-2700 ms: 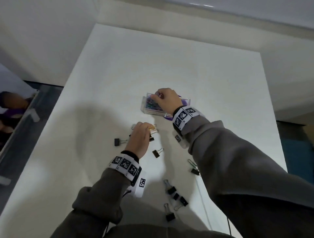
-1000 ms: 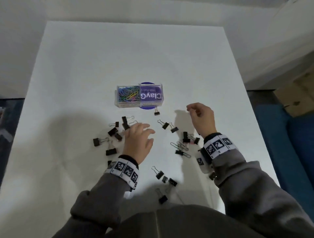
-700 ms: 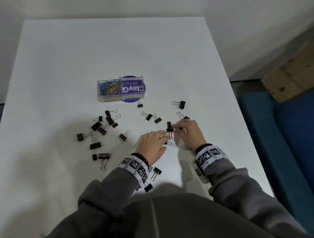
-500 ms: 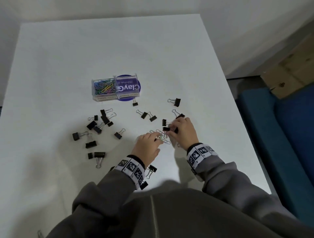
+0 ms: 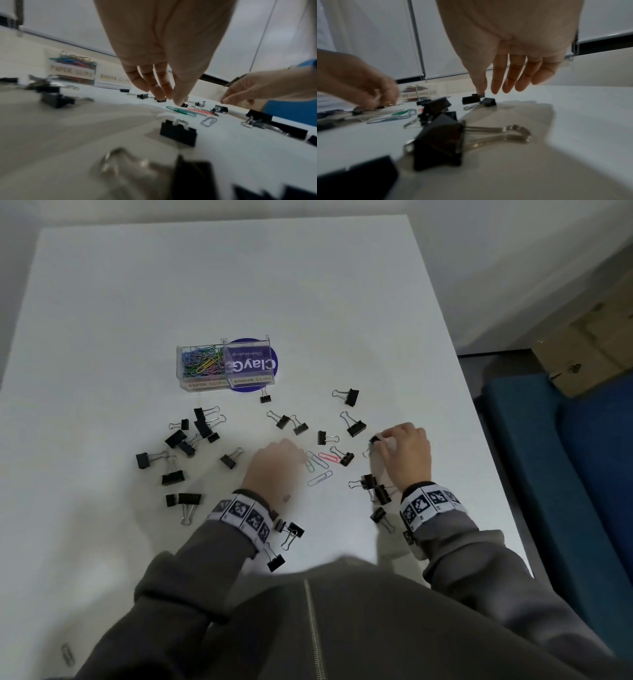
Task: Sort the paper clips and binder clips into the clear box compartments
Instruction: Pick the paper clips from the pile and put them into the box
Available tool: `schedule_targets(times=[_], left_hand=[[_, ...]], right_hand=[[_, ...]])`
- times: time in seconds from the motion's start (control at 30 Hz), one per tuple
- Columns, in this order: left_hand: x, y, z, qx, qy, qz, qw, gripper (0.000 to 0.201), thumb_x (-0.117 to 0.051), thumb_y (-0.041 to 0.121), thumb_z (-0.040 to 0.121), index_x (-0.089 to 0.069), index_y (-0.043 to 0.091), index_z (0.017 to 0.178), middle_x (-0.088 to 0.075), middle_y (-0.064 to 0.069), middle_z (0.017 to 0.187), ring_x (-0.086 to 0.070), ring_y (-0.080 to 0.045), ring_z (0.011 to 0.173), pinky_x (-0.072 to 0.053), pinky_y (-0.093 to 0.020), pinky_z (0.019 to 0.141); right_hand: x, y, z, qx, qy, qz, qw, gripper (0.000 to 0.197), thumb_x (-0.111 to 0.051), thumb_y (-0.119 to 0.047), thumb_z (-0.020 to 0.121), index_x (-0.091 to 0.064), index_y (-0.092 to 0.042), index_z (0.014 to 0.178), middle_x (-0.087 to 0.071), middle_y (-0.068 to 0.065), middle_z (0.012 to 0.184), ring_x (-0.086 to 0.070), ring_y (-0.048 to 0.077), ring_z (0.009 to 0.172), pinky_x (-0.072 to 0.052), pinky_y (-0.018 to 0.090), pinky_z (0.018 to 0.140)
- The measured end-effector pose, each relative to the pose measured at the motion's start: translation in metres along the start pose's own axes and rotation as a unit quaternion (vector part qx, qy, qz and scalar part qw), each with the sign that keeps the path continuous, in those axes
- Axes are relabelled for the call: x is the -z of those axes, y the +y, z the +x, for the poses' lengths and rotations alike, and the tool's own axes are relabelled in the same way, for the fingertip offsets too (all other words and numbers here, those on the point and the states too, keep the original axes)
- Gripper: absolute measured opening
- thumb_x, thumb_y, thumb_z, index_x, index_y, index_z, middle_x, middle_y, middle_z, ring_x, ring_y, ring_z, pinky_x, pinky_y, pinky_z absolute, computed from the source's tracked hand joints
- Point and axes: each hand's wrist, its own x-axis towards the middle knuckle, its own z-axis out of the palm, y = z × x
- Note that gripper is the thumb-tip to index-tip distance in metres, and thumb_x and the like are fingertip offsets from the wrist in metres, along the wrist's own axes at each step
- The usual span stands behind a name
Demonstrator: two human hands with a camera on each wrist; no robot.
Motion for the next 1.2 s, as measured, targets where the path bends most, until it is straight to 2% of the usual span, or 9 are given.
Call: schedule_targets(times=[0.2, 0.37, 0.5, 0.6, 0.77, 0.83, 0.93, 1.1, 1.2], left_hand=[[-0.002, 0.001, 0.031, 0.030, -0.103, 0.038, 0.993, 0.014, -0.062, 0.018, 0.083, -0.061, 0.011, 0.096, -0.053, -0.007, 0.105, -0.048, -0.024, 0.099, -0.036, -0.032, 0.082], [-0.003, 0.002, 0.028, 0.067, -0.100, -0.016, 0.993, 0.009, -0.058, 0.018, 0.086, -0.050, 0.017, 0.082, -0.054, -0.003, 0.086, -0.049, -0.022, 0.083, -0.037, -0.033, 0.077], [-0.003, 0.004, 0.030, 0.153, -0.107, -0.178, 0.966, 0.018, -0.038, 0.008, 0.088, -0.044, 0.021, 0.098, -0.057, 0.000, 0.076, -0.057, -0.027, 0.076, -0.046, -0.037, 0.072], [-0.003, 0.012, 0.035, 0.156, -0.133, -0.160, 0.966, 0.026, -0.035, 0.011, 0.090, -0.045, 0.014, 0.113, -0.051, 0.000, 0.081, -0.050, -0.024, 0.077, -0.039, -0.031, 0.072], [-0.009, 0.009, 0.039, 0.097, -0.155, -0.086, 0.979, 0.024, -0.051, 0.023, 0.087, -0.047, 0.017, 0.110, -0.057, -0.002, 0.112, -0.054, -0.023, 0.098, -0.044, -0.037, 0.086], [-0.009, 0.005, 0.039, 0.088, -0.154, -0.065, 0.982, 0.015, -0.052, 0.023, 0.088, -0.051, 0.016, 0.101, -0.058, -0.003, 0.108, -0.054, -0.024, 0.096, -0.042, -0.036, 0.081], [-0.002, 0.003, 0.035, 0.104, -0.141, -0.056, 0.983, 0.009, -0.050, 0.021, 0.089, -0.050, 0.012, 0.091, -0.056, -0.008, 0.099, -0.052, -0.025, 0.087, -0.039, -0.036, 0.075], [0.013, -0.020, 0.003, 0.166, -0.050, -0.129, 0.976, 0.014, -0.043, 0.023, 0.093, -0.042, 0.011, 0.086, -0.044, -0.001, 0.075, -0.043, -0.019, 0.069, -0.034, -0.032, 0.065], [0.021, -0.038, -0.026, 0.191, -0.001, -0.185, 0.964, 0.014, -0.046, 0.022, 0.094, -0.043, 0.009, 0.089, -0.048, -0.005, 0.082, -0.044, -0.020, 0.073, -0.034, -0.031, 0.068]], right_hand=[[-0.018, -0.038, -0.014, 0.144, -0.105, 0.031, 0.983, 0.014, -0.058, -0.017, 0.087, -0.070, -0.014, 0.092, -0.063, 0.006, 0.097, -0.050, 0.025, 0.098, -0.039, 0.031, 0.078], [-0.029, -0.048, -0.009, 0.119, -0.158, -0.011, 0.980, 0.012, -0.058, -0.016, 0.085, -0.065, -0.012, 0.094, -0.060, 0.006, 0.102, -0.055, 0.025, 0.102, -0.043, 0.031, 0.075], [-0.025, -0.045, -0.006, 0.092, -0.184, -0.031, 0.978, 0.006, -0.061, -0.016, 0.084, -0.063, -0.012, 0.088, -0.060, 0.006, 0.102, -0.055, 0.026, 0.100, -0.045, 0.034, 0.077], [-0.020, -0.042, -0.010, 0.122, -0.157, -0.062, 0.978, 0.009, -0.053, -0.013, 0.087, -0.061, -0.011, 0.089, -0.058, 0.008, 0.103, -0.053, 0.026, 0.101, -0.040, 0.032, 0.070], [-0.016, -0.042, -0.022, 0.196, -0.114, -0.054, 0.972, 0.010, -0.056, -0.016, 0.088, -0.058, -0.007, 0.087, -0.063, 0.012, 0.089, -0.058, 0.031, 0.085, -0.035, 0.031, 0.062], [-0.018, -0.049, -0.032, 0.253, -0.087, -0.061, 0.962, 0.007, -0.063, -0.014, 0.080, -0.061, -0.008, 0.077, -0.064, 0.009, 0.072, -0.060, 0.029, 0.068, -0.041, 0.029, 0.054], [-0.030, -0.058, -0.044, 0.295, -0.067, -0.161, 0.939, 0.026, -0.040, -0.024, 0.079, -0.060, -0.016, 0.066, -0.061, -0.002, 0.061, -0.058, 0.018, 0.056, -0.041, 0.021, 0.047], [-0.050, -0.068, -0.057, 0.265, -0.135, -0.216, 0.930, 0.007, -0.056, -0.017, 0.079, -0.062, -0.016, 0.076, -0.060, -0.004, 0.083, -0.055, 0.014, 0.065, -0.045, 0.027, 0.050], [-0.044, -0.074, -0.062, 0.314, -0.210, -0.167, 0.911, 0.024, -0.044, -0.019, 0.092, -0.062, -0.005, 0.099, -0.059, 0.008, 0.102, -0.061, 0.025, 0.073, -0.047, 0.033, 0.053]])
